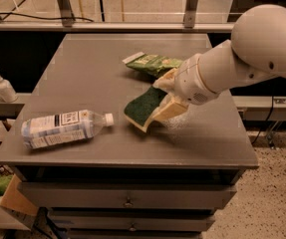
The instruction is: Move sponge near blue plastic bottle
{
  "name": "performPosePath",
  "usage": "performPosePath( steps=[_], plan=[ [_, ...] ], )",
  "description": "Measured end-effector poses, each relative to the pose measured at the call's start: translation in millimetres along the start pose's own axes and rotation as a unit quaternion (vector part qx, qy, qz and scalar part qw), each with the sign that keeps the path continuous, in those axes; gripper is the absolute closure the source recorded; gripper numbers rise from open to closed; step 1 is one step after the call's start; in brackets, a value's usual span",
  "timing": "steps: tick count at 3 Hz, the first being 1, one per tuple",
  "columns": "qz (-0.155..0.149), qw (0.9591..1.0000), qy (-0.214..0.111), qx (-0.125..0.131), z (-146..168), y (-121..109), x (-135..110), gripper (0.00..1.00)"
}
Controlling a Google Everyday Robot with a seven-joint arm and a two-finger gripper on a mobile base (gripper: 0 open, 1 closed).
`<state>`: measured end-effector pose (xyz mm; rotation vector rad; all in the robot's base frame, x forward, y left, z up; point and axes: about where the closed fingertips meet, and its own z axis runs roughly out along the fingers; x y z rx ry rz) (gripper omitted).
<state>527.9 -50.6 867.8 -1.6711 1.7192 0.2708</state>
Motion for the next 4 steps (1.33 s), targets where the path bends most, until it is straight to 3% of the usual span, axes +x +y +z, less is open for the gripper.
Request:
performPosePath(
  steps=[1, 2, 4],
  plan=[
    [-0.006, 1.0000, 0.003, -0.003, 2.6, 4.4, 3.2, 1.00],
    [-0.009, 0.9998, 0.011, -0.014, 6.4, 10.2, 5.7, 0.82],
    [-0.013, 0.9993, 0.022, -0.026, 7.7, 14.2, 2.2, 0.36]
  ],
)
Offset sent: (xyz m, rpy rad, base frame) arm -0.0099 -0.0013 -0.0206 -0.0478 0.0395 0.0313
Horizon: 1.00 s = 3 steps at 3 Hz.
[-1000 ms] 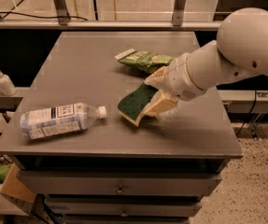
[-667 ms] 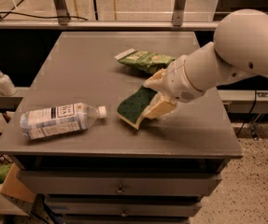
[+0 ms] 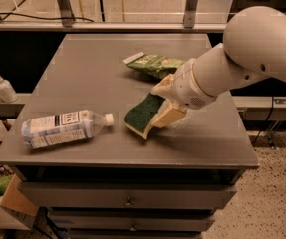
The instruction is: Move sponge near blue plastic bottle
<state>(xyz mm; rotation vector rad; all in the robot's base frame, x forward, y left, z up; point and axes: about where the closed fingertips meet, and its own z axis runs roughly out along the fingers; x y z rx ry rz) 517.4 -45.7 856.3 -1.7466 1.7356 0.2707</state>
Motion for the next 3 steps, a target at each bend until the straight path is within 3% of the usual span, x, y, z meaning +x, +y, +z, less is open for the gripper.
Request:
performPosePath(
  steps=[1, 2, 3],
  plan=[
    [-0.002, 1.0000, 0.004, -0.004, 0.6, 1.5, -3.7, 0.13],
    [-0.005, 0.9999, 0.003, -0.009, 2.3, 3.5, -11.0, 0.00],
    [-0.007, 0.9999, 0.001, -0.012, 2.5, 5.3, -15.7, 0.00]
  ],
)
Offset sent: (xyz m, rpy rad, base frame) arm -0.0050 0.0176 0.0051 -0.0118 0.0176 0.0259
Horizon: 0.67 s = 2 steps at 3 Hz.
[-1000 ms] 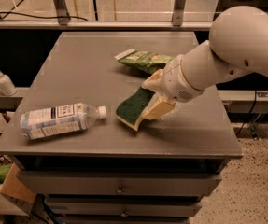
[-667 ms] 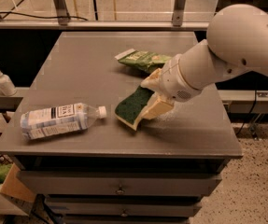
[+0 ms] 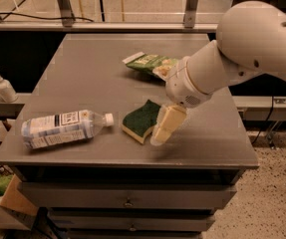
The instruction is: Move sponge near blue plastic bottle
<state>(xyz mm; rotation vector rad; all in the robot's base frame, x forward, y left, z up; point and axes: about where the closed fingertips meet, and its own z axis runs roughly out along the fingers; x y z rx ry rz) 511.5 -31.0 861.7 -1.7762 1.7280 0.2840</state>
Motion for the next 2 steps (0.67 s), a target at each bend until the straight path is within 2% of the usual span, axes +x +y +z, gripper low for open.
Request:
performPosePath(
  steps=[1, 2],
  plan=[
    [0.005, 1.0000, -0.004, 0.001, -2.3, 0.7, -1.2, 0.00],
    [0.034, 0.9992, -0.012, 0.017, -11.2, -10.5, 16.7, 0.00]
  ],
)
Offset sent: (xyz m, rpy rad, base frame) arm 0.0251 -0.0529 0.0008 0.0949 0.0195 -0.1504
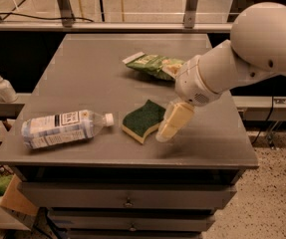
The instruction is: Move sponge near blue plastic bottle
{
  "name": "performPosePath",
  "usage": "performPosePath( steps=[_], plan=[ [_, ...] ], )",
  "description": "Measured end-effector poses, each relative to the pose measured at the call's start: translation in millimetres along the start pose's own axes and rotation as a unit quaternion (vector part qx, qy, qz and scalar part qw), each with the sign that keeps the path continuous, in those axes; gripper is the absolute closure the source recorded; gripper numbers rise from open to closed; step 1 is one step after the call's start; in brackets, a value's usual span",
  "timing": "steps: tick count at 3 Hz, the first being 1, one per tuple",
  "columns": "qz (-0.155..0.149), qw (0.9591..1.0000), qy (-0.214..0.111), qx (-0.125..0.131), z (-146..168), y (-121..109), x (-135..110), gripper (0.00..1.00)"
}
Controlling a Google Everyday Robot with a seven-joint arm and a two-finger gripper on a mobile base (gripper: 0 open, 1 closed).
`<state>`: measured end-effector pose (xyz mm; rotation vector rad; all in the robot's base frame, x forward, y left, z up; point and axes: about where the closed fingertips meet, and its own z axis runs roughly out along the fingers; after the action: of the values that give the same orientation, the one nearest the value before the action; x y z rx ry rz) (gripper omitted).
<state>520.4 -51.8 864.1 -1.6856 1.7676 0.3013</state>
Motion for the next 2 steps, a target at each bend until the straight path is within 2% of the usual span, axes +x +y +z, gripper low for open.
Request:
performPosePath(
  steps=[1, 2],
  plan=[
    [0.034, 0.9989, -0.016, 0.029, -18.3, -18.2, 30.1, 0.00],
    [0.064, 0.9960, -0.021, 0.059, -52.9, -31.0, 70.2, 0.00]
  ],
)
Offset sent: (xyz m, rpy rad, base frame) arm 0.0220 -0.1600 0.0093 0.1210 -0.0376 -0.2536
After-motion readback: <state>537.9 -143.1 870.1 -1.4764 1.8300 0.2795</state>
